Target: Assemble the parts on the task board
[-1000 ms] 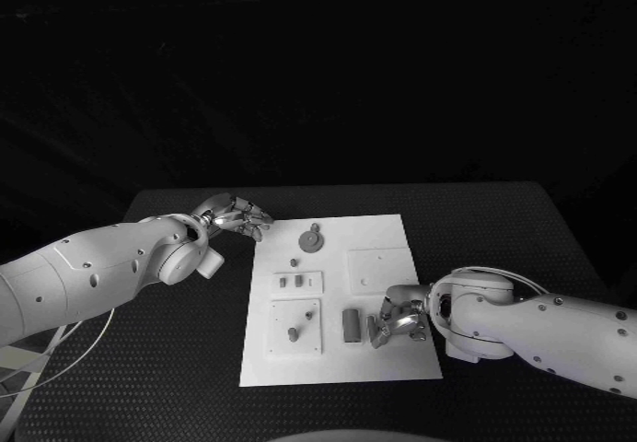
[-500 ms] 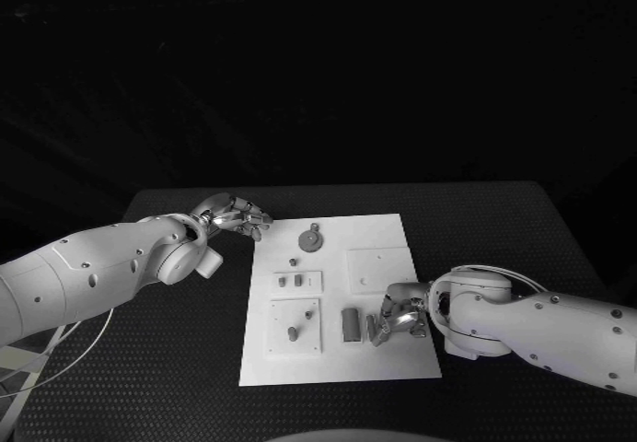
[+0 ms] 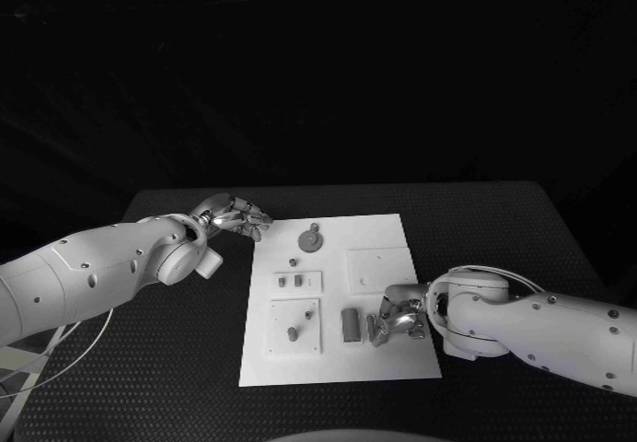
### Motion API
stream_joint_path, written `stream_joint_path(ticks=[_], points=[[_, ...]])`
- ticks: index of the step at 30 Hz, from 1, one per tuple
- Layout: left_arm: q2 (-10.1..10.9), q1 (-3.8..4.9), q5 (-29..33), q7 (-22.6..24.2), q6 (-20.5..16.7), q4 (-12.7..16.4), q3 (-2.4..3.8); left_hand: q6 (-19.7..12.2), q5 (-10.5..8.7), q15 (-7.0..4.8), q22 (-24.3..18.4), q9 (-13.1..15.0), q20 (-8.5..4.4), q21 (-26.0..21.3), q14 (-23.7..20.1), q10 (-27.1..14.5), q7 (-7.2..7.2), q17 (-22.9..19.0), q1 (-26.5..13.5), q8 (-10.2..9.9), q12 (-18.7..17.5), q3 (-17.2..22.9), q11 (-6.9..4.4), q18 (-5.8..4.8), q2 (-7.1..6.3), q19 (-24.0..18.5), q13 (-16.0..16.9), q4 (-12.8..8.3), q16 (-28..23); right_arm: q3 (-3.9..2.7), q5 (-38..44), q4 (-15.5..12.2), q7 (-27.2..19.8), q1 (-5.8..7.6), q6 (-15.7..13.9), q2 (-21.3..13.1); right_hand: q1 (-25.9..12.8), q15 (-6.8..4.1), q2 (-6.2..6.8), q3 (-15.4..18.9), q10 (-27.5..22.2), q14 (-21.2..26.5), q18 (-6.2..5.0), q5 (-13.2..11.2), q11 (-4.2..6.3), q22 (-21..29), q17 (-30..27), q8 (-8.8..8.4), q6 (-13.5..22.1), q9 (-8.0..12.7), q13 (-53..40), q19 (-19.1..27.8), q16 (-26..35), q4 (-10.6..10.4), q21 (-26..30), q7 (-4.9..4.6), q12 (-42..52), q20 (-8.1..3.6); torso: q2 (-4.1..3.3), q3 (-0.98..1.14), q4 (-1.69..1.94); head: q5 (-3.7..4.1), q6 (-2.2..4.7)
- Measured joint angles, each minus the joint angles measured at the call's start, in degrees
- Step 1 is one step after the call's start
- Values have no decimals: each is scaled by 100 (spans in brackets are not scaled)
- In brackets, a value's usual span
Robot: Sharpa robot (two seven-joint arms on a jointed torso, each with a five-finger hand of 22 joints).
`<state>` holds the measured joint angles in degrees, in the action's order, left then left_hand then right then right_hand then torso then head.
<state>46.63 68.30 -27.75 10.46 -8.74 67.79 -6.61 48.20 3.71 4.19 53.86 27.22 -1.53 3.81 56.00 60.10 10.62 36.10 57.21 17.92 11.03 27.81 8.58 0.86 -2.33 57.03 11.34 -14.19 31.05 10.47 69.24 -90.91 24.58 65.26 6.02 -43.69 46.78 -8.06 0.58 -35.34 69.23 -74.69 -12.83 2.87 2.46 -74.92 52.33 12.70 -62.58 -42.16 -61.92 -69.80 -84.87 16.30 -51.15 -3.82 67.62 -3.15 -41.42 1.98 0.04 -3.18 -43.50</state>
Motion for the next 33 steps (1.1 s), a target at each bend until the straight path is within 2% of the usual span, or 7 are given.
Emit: stream_joint_path(ticks=[4,17,33], points=[[3,0,0,-1,1,6,-2,0,0,0,0,0,0,0,0,0,0,0,0,0,0,0,0,0,0,0,0,0,0,-3,11,32,1,1,36,25,70,0,-40,15,0,0,-8,0,0,0,0,28,-4,-5,0,0,0,15,0,5,0,0,0,-1,0,2,-3],[11,0,-1,-6,4,7,0,0,0,0,0,0,0,0,0,0,0,0,0,0,0,0,0,0,0,0,-5,0,0,-24,96,172,73,33,137,168,409,2,109,33,10,-1,-25,-10,11,1,0,-2,-24,-14,-9,22,0,32,0,25,0,-20,0,-4,5,4,-12],[13,0,-2,-24,21,12,-1,0,0,0,0,1,0,0,0,-20,0,4,0,0,0,0,-20,0,0,0,-4,0,-22,-41,174,211,184,38,235,252,447,11,117,56,10,-10,-42,-21,11,1,-1,13,-26,-12,-14,30,0,55,0,27,0,-12,1,-4,4,4,-21]])
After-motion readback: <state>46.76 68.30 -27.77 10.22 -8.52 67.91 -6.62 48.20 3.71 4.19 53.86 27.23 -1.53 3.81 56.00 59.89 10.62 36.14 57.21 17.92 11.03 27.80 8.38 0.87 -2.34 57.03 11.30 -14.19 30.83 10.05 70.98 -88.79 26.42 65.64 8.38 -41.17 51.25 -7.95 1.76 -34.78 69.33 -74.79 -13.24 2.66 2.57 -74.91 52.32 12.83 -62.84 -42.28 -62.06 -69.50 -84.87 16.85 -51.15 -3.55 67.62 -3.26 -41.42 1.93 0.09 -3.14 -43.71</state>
